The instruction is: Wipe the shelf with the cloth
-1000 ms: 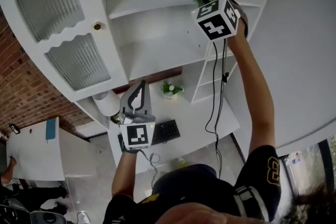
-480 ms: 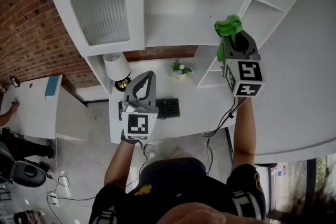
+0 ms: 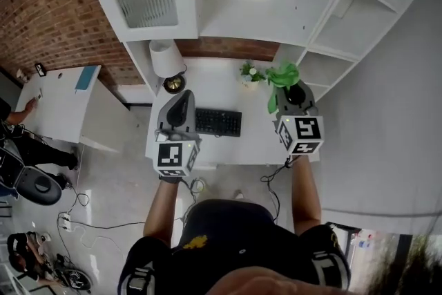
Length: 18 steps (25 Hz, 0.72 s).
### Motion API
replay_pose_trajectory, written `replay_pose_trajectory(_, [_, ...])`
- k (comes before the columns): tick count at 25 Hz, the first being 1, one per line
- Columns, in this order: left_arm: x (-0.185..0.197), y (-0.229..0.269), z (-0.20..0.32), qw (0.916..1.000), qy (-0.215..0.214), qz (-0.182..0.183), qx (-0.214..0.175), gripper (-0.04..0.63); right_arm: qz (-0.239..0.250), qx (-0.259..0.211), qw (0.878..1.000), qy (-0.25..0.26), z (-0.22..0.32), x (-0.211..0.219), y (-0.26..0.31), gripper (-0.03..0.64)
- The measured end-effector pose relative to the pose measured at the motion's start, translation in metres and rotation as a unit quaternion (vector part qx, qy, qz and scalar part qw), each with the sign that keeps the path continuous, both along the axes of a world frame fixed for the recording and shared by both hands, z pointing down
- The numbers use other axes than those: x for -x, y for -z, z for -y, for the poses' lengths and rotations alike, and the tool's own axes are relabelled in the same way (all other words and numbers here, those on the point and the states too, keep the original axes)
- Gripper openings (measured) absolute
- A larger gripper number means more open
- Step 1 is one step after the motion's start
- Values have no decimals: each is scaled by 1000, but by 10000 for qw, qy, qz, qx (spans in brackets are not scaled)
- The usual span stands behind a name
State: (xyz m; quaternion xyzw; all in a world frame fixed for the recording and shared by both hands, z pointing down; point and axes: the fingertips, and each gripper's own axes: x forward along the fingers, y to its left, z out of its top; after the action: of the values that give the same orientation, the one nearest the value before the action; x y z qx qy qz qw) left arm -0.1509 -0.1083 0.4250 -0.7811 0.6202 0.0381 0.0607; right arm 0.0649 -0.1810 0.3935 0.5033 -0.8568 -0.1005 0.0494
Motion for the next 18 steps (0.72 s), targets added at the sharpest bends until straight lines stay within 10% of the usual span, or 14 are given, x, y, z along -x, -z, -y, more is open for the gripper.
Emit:
replay_pose_trajectory(7, [-42, -25, -37, 9963, 840, 153, 63, 18, -205, 164, 9987, 429, -42, -52, -62, 43])
replay_pose_trajectory(18, [-84, -40, -72, 9961, 691, 544, 113, 18, 354, 46, 9983, 470, -73, -94, -83, 43])
